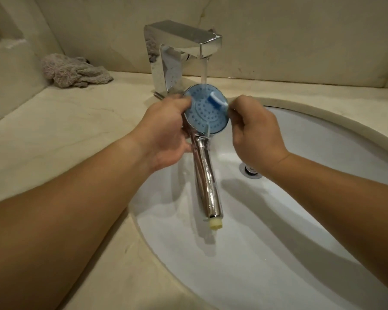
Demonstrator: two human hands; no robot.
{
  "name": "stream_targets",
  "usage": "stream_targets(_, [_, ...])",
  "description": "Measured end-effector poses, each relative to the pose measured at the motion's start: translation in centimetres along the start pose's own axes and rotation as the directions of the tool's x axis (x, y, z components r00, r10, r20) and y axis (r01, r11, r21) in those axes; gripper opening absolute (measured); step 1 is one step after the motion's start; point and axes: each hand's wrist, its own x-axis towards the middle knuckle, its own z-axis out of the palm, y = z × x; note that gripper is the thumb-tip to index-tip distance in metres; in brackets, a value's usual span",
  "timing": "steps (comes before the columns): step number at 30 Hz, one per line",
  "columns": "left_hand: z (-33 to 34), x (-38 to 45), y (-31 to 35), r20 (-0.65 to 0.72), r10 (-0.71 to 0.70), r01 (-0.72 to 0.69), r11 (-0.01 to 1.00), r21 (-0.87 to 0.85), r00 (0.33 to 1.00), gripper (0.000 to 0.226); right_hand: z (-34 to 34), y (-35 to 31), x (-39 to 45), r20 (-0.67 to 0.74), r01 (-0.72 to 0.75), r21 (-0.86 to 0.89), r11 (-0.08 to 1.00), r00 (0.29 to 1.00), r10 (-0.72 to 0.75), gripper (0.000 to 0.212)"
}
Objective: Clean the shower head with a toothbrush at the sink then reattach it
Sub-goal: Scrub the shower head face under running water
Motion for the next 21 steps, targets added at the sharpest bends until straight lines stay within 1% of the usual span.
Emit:
stream_targets(2, [0.0,0.0,0.0,0.012,-0.003,0.003,1.000,-0.013,1.000,0.033,-0.3,0.3,0.4,-0.036,-0.075,-0.007,0.997,0.997,0.075,0.007])
stream_targets(3, [0.1,0.0,0.0,0.014,-0.006,0.007,1.000,-0.018,1.000,0.033,-0.3,0.1,0.3,-0.033,-0.069,-0.006,0.998,0.997,0.069,0.007])
stream_targets(6, [0.1,0.0,-0.1,0.025,-0.002,0.003,1.000,-0.026,1.000,0.033,-0.1,-0.9,0.2,0.009,0.036,0.000,0.999,0.999,-0.036,0.006])
stream_targets(7, [0.1,0.0,-0.1,0.027,0.001,-0.001,1.000,-0.027,1.000,0.033,-0.2,-1.1,0.5,0.002,0.019,0.000,1.000,1.000,-0.019,0.006])
stream_targets(9, [0.1,0.0,-0.1,0.040,0.000,0.001,1.000,-0.020,0.999,0.033,-0.5,-0.9,1.2,-0.025,-0.093,-0.007,0.996,0.995,0.093,0.007])
stream_targets(10, [0.1,0.1,-0.1,0.049,-0.006,0.007,1.000,-0.019,0.999,0.034,-0.6,-0.8,1.3,-0.033,-0.114,-0.010,0.993,0.993,0.114,0.007])
stream_targets(11, [0.1,0.1,-0.1,0.058,-0.012,0.013,1.000,-0.025,0.998,0.035,-0.6,-1.0,1.1,-0.029,-0.085,-0.012,0.996,0.996,0.084,0.006])
stream_targets(14, [0.1,0.1,0.1,0.109,-0.002,0.011,0.996,-0.089,0.994,0.042,-0.2,-1.9,0.5,0.045,0.112,-0.026,0.993,0.993,-0.111,0.005])
stream_targets(15, [0.0,0.1,0.1,0.124,0.009,0.004,0.995,-0.104,0.992,0.043,-0.3,-2.0,0.6,0.050,0.125,-0.040,0.991,0.991,-0.123,0.006])
stream_targets(18, [-0.3,0.4,0.0,0.147,0.029,-0.014,0.994,-0.106,0.989,0.042,-1.1,-1.5,1.6,-0.013,0.018,-0.068,0.998,1.000,-0.019,0.006])
stream_targets(19, [-0.4,0.5,-0.1,0.145,0.026,-0.011,0.995,-0.103,0.989,0.043,-1.3,-1.3,1.6,-0.020,0.021,-0.070,0.997,1.000,-0.022,0.005])
stream_targets(21, [-0.3,0.6,-0.2,0.144,0.018,-0.004,0.996,-0.095,0.989,0.041,-1.1,-1.5,1.1,0.010,0.085,-0.067,0.994,0.996,-0.085,0.006])
